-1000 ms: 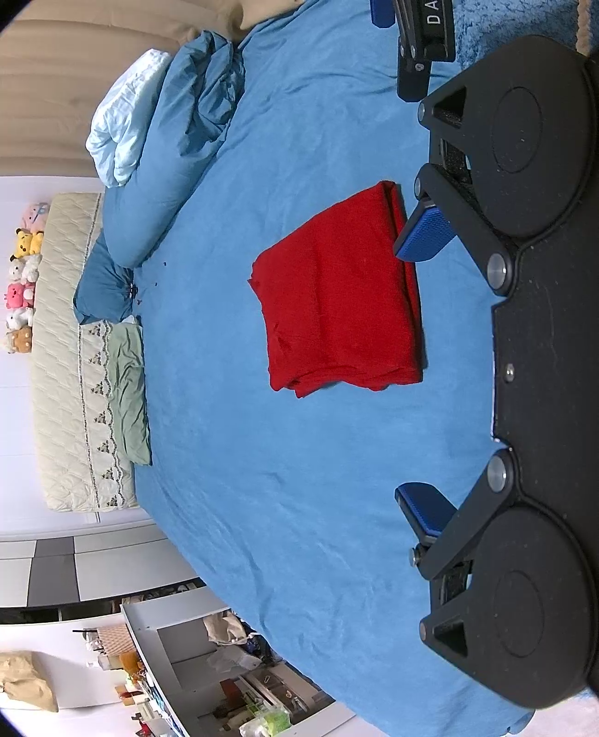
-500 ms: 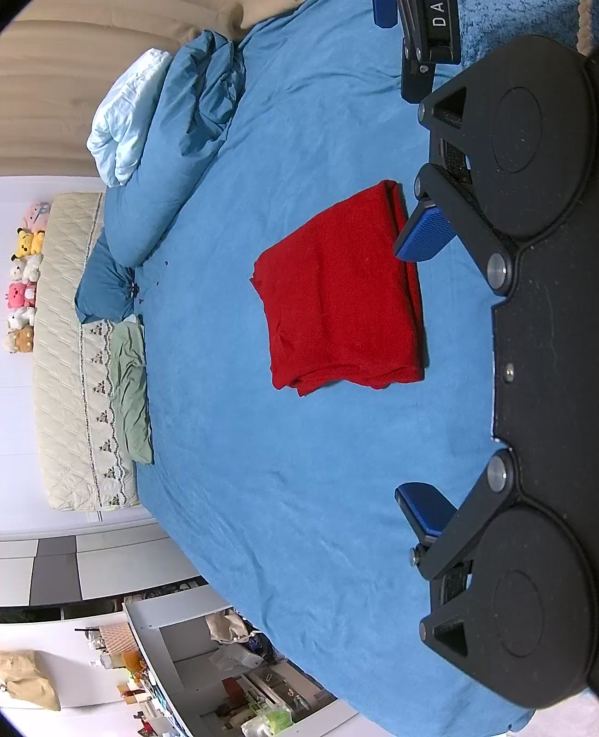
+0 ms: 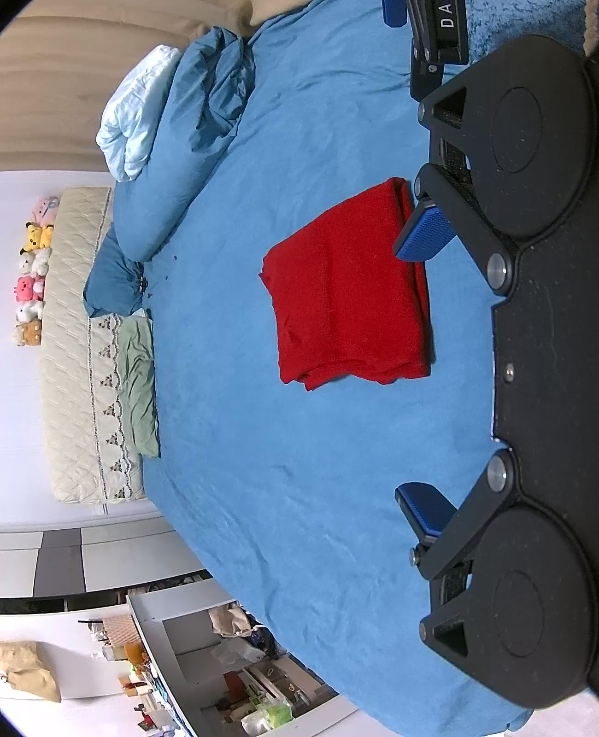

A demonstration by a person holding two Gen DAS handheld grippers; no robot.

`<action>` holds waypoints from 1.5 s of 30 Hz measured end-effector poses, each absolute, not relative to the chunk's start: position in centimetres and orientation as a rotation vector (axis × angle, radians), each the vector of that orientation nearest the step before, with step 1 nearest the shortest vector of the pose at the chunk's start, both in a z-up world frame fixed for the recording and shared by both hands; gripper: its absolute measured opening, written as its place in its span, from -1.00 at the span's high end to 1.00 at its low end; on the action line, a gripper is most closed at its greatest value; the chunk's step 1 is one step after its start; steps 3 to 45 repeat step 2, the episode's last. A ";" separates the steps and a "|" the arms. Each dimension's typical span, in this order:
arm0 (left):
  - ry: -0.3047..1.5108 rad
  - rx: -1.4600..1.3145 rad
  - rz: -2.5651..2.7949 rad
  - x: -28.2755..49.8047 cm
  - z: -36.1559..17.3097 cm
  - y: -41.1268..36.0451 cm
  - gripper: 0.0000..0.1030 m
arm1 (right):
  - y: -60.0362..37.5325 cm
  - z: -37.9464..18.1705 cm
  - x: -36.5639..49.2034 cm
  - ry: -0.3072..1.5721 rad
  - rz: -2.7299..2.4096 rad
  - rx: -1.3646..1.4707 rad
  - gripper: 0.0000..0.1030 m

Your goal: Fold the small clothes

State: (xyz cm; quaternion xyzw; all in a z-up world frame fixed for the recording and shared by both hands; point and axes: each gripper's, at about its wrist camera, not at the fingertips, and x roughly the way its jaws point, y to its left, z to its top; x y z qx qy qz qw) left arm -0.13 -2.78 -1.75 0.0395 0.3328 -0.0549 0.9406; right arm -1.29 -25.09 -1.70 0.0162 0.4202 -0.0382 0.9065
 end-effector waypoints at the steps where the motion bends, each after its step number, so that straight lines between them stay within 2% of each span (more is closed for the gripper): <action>1: 0.677 0.081 -0.112 -0.2 -1.7 -2.8 -1.00 | -25.2 -1.7 -1.3 0.867 -0.078 0.032 -1.00; 45: 0.677 0.082 -0.112 -0.2 -1.8 -2.7 -1.00 | -25.2 -1.7 -1.3 0.867 -0.078 0.032 -1.00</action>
